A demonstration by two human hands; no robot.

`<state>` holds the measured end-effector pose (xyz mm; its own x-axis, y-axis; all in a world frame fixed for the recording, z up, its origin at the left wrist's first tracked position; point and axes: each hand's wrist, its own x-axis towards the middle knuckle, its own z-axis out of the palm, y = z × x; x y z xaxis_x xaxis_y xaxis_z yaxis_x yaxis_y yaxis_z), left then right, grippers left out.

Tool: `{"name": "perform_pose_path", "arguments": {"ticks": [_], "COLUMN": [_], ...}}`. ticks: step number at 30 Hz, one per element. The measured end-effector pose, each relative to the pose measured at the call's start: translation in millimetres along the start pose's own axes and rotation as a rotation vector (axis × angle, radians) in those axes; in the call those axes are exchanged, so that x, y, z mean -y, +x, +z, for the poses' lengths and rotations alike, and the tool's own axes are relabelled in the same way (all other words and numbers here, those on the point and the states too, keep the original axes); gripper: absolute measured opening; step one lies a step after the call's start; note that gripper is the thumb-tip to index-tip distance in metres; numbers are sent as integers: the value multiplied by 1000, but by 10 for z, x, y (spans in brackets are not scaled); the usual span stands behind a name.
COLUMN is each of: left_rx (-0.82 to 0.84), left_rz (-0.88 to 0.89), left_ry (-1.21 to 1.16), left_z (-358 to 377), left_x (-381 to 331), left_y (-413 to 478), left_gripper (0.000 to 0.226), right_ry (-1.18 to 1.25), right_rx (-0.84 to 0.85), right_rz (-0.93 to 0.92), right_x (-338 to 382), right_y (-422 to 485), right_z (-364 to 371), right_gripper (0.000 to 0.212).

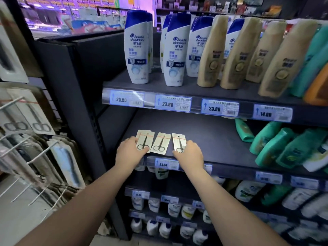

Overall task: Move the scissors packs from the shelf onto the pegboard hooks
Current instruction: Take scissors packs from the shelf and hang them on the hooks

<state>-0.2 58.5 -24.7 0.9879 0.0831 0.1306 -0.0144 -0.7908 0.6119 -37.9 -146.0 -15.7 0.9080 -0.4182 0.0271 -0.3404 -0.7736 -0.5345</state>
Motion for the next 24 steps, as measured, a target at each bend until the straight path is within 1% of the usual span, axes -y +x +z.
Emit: {"name": "perform_pose_path", "arguments": {"ticks": [5, 9, 11, 13, 16, 19, 20, 22, 24], "left_rx": [-12, -23, -24, -19, -3, -6, -8, -14, -11], "left_rz": [-27, -37, -33, -23, -28, -43, -45, -48, -67], "left_ry": [-90, -176, -220, -261, -345, -397, -402, -398, -443], "left_z": [-3, -10, 1, 7, -18, -69, -87, -136, -194], "left_x": [-5, 8, 13, 8, -8, -6, 0, 9, 29], "left_y": [3, -4, 1, 2, -12, -23, -28, -55, -115], "left_gripper": [47, 48, 49, 51, 50, 43, 39, 25, 16], "right_ry": [30, 66, 114, 177, 271, 372, 399, 453, 534], "right_rx": [-17, -19, -16, -21, -58, -99, -111, -112, -66], "right_rz": [46, 102, 126, 134, 149, 168, 160, 135, 127], "right_x": [0, 8, -1, -16, -45, -86, -99, -113, -101], "right_y": [32, 61, 86, 106, 124, 94, 73, 5, -91], "right_z": [49, 35, 6, -11, -28, -78, -103, -159, -216], "right_gripper": [53, 63, 63, 56, 39, 18, 14, 16, 25]}}
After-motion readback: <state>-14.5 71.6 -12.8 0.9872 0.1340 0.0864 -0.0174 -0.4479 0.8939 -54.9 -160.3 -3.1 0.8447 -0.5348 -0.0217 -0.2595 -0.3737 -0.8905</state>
